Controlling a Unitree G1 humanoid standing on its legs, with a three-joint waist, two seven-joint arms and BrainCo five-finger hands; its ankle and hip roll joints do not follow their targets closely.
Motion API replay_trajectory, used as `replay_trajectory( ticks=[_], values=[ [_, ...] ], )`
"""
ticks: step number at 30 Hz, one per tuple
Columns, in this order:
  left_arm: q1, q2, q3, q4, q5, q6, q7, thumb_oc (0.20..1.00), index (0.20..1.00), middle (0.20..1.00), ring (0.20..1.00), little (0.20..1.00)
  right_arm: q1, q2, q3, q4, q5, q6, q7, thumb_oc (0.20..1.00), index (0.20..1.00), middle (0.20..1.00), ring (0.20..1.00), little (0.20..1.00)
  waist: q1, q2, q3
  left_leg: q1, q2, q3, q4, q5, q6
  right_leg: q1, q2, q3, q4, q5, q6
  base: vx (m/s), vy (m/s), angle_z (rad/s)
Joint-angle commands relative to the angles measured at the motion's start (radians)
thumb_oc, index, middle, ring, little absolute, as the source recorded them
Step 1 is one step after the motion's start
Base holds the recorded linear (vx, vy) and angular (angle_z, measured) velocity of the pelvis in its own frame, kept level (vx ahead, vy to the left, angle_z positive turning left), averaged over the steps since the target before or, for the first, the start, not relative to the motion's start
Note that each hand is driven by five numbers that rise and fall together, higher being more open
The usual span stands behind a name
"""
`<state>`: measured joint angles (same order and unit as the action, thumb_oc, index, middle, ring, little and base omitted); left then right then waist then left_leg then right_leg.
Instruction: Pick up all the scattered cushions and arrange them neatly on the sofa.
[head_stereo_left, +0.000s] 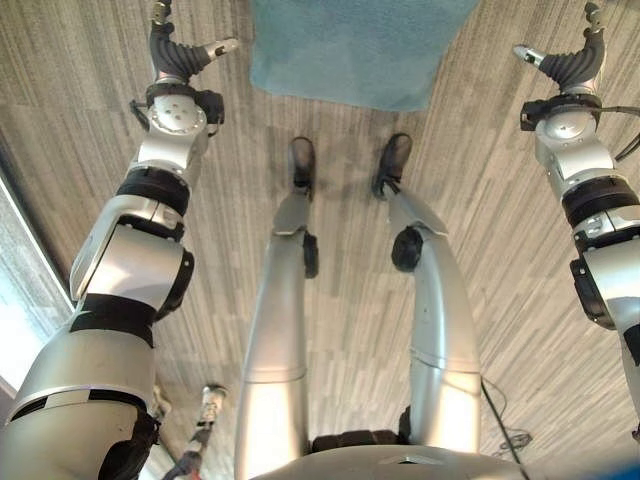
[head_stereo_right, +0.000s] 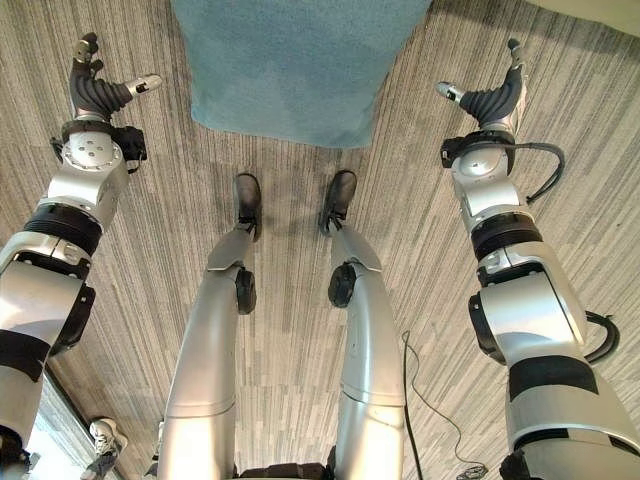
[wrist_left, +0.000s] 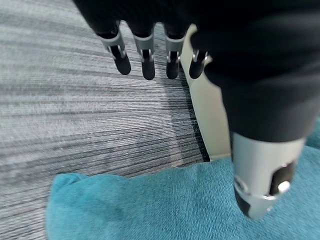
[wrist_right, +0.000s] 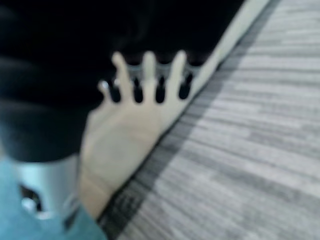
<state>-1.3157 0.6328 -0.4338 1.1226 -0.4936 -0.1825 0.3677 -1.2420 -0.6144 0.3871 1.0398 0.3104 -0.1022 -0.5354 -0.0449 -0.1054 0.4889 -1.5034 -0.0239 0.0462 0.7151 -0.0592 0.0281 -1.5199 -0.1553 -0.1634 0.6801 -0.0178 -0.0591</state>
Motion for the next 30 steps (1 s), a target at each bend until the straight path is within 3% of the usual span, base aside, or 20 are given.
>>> replay_trajectory(
  ticks=[1, 13, 30],
  values=[
    [0.048, 0.006, 0.020, 0.014, -0.076, -0.045, 0.028, 1.000, 1.000, 1.000, 1.000, 1.000, 0.043, 0.015, 0.024, -0.015, 0.052, -0.034, -0.043, 1.000, 1.000, 1.000, 1.000, 1.000, -0.041, 0.031, -0.093, -0.028, -0.065, -0.023, 0.015, -0.130, 0.069, 0.016, 0.020, 0.008, 0.086, -0.204, 0.082, 0.05, -0.013, -0.04],
    [-0.066, -0.070, -0.031, -0.038, -0.096, -0.057, 0.068, 1.000, 1.000, 1.000, 1.000, 1.000, -0.022, 0.053, 0.056, -0.032, 0.075, -0.037, -0.055, 1.000, 1.000, 1.000, 1.000, 1.000, -0.045, 0.034, -0.115, -0.066, -0.072, -0.010, -0.031, -0.103, 0.071, -0.050, 0.027, 0.035, 0.079, -0.195, 0.085, 0.01, 0.000, 0.00],
    [-0.145, -0.159, -0.049, -0.067, -0.288, -0.077, 0.024, 1.000, 1.000, 1.000, 1.000, 1.000, -0.136, 0.101, 0.098, -0.053, 0.147, -0.040, -0.063, 1.000, 1.000, 1.000, 1.000, 1.000, -0.044, 0.053, -0.131, -0.066, -0.082, -0.021, -0.041, -0.089, 0.064, -0.050, 0.041, 0.043, 0.074, -0.187, 0.092, 0.00, 0.000, 0.00]
  ],
)
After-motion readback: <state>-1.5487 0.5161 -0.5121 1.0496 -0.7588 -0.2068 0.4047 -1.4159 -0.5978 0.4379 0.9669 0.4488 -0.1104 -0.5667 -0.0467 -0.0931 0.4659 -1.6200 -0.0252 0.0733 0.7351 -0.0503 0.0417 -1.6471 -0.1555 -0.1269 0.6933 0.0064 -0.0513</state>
